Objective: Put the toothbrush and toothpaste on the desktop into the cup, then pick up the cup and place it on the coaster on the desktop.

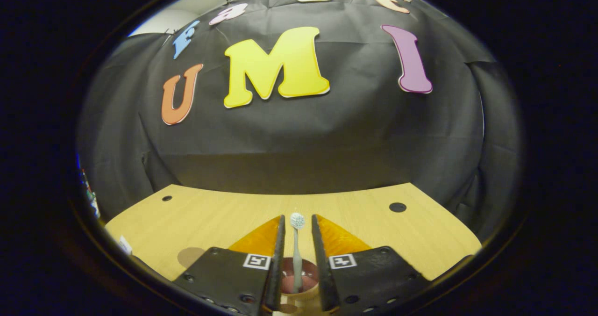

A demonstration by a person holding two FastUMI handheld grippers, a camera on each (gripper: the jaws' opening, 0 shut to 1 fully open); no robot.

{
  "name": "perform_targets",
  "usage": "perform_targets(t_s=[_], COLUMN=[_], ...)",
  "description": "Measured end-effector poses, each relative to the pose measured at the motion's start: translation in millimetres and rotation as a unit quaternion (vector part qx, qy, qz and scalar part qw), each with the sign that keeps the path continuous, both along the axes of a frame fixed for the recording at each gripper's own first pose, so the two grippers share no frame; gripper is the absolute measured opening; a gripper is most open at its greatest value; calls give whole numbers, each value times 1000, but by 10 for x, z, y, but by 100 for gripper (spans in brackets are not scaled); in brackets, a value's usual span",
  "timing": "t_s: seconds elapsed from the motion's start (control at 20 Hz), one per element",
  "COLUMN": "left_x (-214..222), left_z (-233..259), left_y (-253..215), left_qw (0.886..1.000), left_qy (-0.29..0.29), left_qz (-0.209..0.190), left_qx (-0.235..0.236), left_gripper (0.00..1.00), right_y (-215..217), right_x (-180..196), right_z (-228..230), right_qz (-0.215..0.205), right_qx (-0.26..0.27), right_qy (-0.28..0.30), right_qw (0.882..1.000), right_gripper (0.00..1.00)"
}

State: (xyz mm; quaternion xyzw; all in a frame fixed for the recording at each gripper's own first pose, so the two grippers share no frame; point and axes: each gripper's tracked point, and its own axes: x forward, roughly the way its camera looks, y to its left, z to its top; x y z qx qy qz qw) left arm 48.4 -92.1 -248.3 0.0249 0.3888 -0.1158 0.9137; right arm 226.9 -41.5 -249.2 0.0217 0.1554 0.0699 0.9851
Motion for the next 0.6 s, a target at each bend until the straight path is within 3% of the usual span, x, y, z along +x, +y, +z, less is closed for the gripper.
perform_targets(t_s=[0.05, 0.1, 0.25, 0.4, 0.6], left_x=[80, 187, 613, 954, 1246], left_z=[12, 44, 139, 212, 379], left_y=[-33, -78, -273, -539, -946], left_qw=[1000, 1000, 996, 989, 978], left_qy=[-13, -28, -84, -133, -184], left_qz=[-4, -8, -19, -33, -46], left_qx=[-6, -12, -39, -60, -86], left_gripper=[29, 29, 29, 29, 29], right_y=[-22, -33, -121, -264, -514], right_x=[-32, -69, -209, -358, -502], right_z=[62, 118, 335, 526, 682], right_qz=[-1, 0, 7, 10, 4], right_qx=[2, 6, 1, -5, -14], right_qy=[-2, -4, -13, -20, -23], right_qw=[1000, 1000, 1000, 1000, 1000], right_gripper=[38, 33, 56, 61, 78])
